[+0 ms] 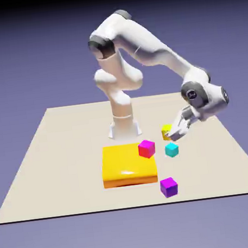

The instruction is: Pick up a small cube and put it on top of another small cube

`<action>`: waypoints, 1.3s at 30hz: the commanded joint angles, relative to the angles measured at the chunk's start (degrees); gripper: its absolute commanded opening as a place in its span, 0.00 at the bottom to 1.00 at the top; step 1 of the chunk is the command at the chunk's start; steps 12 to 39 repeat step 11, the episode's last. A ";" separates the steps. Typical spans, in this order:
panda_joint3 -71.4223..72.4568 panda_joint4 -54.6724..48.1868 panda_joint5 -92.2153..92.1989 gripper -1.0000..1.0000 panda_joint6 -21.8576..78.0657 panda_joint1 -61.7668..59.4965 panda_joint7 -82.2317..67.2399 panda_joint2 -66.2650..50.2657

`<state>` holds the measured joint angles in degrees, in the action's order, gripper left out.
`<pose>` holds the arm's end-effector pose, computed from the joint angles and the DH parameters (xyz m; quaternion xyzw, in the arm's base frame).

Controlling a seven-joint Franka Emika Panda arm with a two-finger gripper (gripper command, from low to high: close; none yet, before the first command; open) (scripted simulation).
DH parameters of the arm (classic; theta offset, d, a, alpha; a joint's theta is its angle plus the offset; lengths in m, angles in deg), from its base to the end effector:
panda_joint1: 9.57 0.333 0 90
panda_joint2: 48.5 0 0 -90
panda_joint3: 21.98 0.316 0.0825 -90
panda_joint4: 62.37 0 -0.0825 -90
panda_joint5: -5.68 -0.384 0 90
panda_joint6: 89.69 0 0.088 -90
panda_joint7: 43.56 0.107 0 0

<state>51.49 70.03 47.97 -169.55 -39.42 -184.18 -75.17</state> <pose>0.3384 0.2339 0.2511 0.2433 -0.8549 0.3969 0.2288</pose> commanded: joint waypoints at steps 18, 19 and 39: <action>3.56 6.29 7.00 1.00 -0.32 -5.53 -4.22 2.80; 3.56 6.29 7.00 1.00 -0.32 -5.53 -4.22 2.80; 3.56 6.29 7.00 1.00 -0.32 -5.53 -4.22 2.80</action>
